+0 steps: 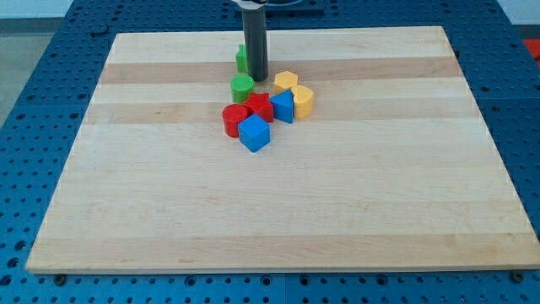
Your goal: Point at the green star
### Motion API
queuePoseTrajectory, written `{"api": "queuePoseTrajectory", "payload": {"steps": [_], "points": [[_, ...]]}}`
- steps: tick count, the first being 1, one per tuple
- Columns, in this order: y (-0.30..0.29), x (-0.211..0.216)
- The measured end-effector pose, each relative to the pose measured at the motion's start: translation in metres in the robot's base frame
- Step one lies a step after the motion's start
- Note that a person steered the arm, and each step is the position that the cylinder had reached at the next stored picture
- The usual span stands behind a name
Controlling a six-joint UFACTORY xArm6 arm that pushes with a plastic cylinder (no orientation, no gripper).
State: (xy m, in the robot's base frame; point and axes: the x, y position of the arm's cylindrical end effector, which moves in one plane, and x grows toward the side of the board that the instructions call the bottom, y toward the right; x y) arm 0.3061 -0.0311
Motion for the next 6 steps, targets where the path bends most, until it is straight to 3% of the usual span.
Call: {"api": "queuePoseTrajectory", "payload": {"steps": [2,3,6], "points": [[0.045,-0.029],[0.045,-0.069],[-0.014,-0.082]]}}
